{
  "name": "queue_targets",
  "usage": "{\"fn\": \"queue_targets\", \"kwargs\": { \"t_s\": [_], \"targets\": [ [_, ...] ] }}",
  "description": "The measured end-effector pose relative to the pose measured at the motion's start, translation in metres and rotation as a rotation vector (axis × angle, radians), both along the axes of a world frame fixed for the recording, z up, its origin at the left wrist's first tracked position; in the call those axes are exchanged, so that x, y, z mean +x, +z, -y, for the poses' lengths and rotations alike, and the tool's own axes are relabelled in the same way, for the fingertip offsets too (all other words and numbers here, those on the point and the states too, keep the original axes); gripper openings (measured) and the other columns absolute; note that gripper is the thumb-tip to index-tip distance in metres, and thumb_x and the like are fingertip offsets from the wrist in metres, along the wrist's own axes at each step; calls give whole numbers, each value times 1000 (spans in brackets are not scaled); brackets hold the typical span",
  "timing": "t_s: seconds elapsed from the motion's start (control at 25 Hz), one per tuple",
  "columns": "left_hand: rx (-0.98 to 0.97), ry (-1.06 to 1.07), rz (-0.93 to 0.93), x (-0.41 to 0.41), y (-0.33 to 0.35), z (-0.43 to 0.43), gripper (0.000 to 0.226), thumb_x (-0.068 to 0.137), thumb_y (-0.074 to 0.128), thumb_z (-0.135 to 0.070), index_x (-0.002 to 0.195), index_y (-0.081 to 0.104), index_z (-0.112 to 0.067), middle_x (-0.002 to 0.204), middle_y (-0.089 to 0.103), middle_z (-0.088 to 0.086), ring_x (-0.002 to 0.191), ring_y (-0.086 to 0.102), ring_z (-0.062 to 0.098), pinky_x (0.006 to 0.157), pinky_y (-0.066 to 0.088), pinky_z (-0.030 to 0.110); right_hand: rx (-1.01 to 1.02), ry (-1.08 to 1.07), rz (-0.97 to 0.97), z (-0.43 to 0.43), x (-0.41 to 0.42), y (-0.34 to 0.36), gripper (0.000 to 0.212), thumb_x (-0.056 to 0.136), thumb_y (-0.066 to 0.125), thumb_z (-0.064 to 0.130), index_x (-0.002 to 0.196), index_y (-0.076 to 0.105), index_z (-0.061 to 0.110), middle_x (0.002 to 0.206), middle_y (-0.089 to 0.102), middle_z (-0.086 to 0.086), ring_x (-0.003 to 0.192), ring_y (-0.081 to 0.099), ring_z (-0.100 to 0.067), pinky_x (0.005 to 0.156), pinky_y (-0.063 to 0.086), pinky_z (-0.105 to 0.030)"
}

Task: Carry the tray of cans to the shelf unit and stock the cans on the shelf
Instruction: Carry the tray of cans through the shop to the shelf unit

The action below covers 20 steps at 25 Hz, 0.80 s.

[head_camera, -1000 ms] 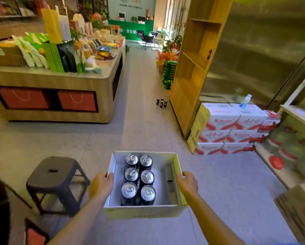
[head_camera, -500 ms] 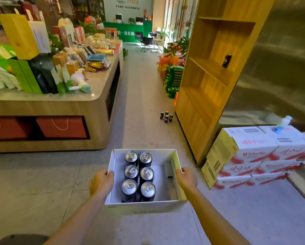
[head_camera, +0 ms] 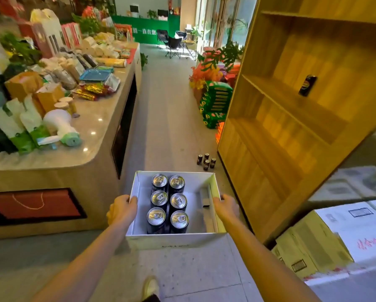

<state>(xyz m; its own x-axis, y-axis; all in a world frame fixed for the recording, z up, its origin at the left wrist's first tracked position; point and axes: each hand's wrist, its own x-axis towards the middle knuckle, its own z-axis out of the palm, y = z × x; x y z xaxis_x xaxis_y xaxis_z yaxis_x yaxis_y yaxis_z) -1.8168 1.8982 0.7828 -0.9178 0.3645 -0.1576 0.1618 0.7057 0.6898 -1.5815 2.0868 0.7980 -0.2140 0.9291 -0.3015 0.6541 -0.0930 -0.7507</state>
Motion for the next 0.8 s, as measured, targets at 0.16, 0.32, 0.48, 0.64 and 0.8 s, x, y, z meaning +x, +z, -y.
{"fn": "queue_targets", "kwargs": {
  "t_s": [0.16, 0.32, 0.48, 0.64, 0.8],
  "targets": [
    [-36, -81, 2, -115, 2, -120, 34, 90, 50, -35, 68, 57, -10, 67, 60, 9, 62, 54, 28, 57, 40, 33, -11, -61, 11, -101, -103, -8, 29, 99, 55, 29, 122, 66, 15, 101, 63, -1, 90, 59, -18, 60, 42, -25],
    [-53, -143, -8, -208, 12, -232, 33, 89, 49, -36, 73, 62, -11, 70, 63, 9, 66, 57, 28, 59, 43, 34, 1, -128, 70, -202, -188, 1, 20, 98, 55, 28, 102, 68, 14, 106, 70, -11, 84, 54, -22, 60, 34, -27],
    [-42, -144, -15, -292, 2, -344, 37, 89, 50, -36, 65, 56, -10, 65, 60, 8, 65, 56, 28, 60, 39, 35, 21, -127, 91, -312, -269, -9, 25, 96, 55, 28, 107, 69, 10, 110, 70, -14, 90, 56, -27, 71, 38, -30],
    [-40, -143, -4, -369, -11, -453, 34, 87, 50, -34, 63, 52, -11, 61, 55, 6, 58, 52, 26, 53, 36, 31, 19, -122, 30, -422, -347, -24, 26, 96, 56, 28, 112, 67, 10, 108, 69, -12, 95, 63, -28, 82, 54, -40],
    [-31, -115, 8, -440, -3, -550, 34, 86, 49, -35, 60, 48, -14, 59, 53, 5, 54, 49, 25, 49, 33, 29, 22, -115, 21, -522, -422, -18, 26, 97, 56, 28, 112, 68, 11, 98, 68, -7, 87, 60, -25, 72, 48, -33]
  ]
}}
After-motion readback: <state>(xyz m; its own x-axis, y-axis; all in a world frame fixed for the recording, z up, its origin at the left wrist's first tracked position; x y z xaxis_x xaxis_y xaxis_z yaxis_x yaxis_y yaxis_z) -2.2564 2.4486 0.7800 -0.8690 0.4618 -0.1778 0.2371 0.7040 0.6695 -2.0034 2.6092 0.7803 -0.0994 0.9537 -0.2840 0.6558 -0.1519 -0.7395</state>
